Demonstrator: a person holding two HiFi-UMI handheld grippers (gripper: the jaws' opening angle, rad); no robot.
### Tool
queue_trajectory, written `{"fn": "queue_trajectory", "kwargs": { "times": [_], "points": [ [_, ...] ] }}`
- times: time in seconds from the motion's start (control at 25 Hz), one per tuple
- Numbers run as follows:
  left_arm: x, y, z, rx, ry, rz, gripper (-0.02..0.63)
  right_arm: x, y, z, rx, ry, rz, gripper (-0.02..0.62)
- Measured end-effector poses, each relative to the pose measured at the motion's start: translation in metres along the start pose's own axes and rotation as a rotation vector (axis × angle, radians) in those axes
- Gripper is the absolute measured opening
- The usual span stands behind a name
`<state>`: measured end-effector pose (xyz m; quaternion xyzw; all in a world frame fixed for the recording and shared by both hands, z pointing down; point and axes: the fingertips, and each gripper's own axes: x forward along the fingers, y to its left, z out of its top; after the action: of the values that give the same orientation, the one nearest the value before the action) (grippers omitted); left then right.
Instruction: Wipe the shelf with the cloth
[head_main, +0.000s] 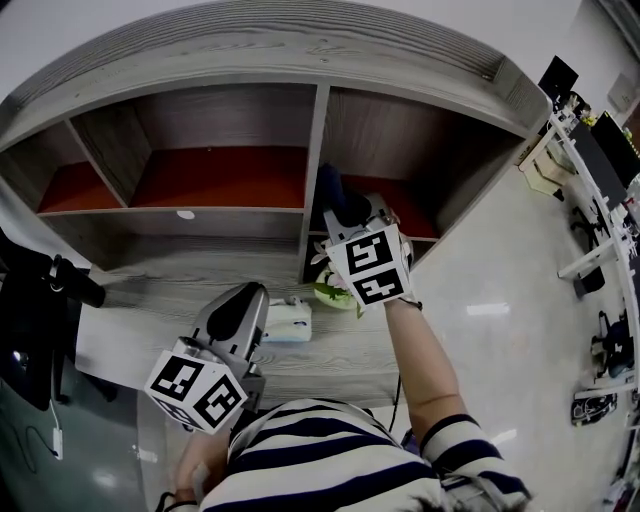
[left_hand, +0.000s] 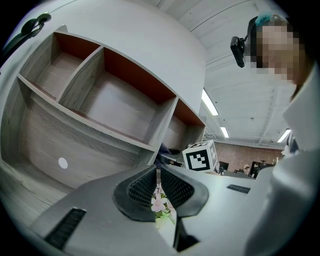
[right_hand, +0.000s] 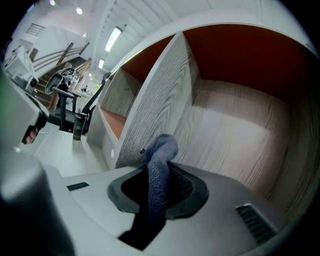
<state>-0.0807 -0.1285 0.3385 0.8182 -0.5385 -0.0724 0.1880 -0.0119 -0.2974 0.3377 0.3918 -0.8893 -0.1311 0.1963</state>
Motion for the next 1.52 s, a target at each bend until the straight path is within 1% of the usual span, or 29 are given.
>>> {"fn": "queue_trajectory", "kwargs": {
  "times": [0.2,0.36,0.52,0.68,0.88,1.24,1.36,1.52],
  "points": [
    [0.005,-0.003,0.000,0.003,0.008,-0.016,0.038,0.000,0.005,-0.009,-0.069,0.027,0.006,0.081],
    [0.010,-0.004,-0.001,0.003,0.014,-0.027,0.038,-0.002,0.002,-0.014,-0.112,0.032,-0.015,0.081],
    [0.014,-0.006,-0.003,0.003,0.022,-0.041,0.038,-0.007,-0.006,-0.020,-0.132,0.044,-0.050,0.081],
    [0.018,-0.008,-0.005,0.001,0.032,-0.057,0.038,-0.014,-0.019,-0.028,-0.130,0.061,-0.087,0.081],
    [0.023,-0.011,-0.006,0.000,0.041,-0.079,0.038,-0.025,-0.036,-0.039,-0.123,0.094,-0.149,0.080],
    [0.031,-0.019,-0.013,-0.006,0.064,-0.123,0.038,-0.051,-0.073,-0.063,-0.121,0.175,-0.288,0.080],
    [0.033,-0.022,-0.015,-0.006,0.071,-0.136,0.038,-0.060,-0.082,-0.070,-0.148,0.208,-0.334,0.081],
    [0.037,-0.024,-0.017,-0.004,0.077,-0.149,0.038,-0.069,-0.090,-0.077,-0.221,0.257,-0.394,0.081]
  ]
}}
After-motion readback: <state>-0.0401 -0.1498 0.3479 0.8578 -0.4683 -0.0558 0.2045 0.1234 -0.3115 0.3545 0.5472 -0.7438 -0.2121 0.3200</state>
